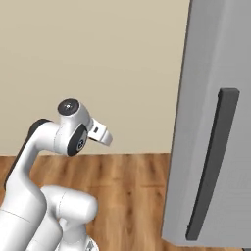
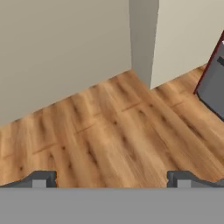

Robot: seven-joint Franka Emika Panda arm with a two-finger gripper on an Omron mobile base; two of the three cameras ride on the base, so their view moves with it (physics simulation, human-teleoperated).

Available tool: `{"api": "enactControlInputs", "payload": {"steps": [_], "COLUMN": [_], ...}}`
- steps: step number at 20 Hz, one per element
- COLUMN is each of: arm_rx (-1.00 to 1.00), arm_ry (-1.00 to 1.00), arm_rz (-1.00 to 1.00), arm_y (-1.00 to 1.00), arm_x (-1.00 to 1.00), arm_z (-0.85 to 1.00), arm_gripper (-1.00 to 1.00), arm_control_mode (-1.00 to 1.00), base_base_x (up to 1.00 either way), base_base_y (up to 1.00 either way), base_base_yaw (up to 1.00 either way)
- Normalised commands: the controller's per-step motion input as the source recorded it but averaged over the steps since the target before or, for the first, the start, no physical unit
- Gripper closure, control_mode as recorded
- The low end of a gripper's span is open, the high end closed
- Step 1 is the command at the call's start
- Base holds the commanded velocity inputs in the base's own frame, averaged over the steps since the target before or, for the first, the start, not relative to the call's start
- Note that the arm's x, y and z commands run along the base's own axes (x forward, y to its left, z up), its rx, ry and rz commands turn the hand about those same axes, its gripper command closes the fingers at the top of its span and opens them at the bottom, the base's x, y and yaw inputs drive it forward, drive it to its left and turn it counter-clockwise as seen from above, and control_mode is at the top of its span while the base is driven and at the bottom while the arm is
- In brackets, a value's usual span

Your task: Pick the egg and butter from the fridge and place them by the bowl for mixing.

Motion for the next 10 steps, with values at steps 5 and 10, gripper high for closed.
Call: {"api": "enactControlInputs", "payload": {"steps": [5, 10], "arm_rx": [0.00, 0.00], "arm_ry": [0.00, 0.00], "arm_rz": [0.00, 0.00], "arm_y": [0.00, 0.00], "arm_x": [0.00, 0.00], "arm_z": [0.00, 0.00], "arm_gripper": [-1.00, -1.00], "arm_control_mode": [1.00, 1.00], "base_base_x": [0.55, 0.63], "base_base_y": [0.17, 0.33], "base_base_yaw": [-0.49, -0.43]}}
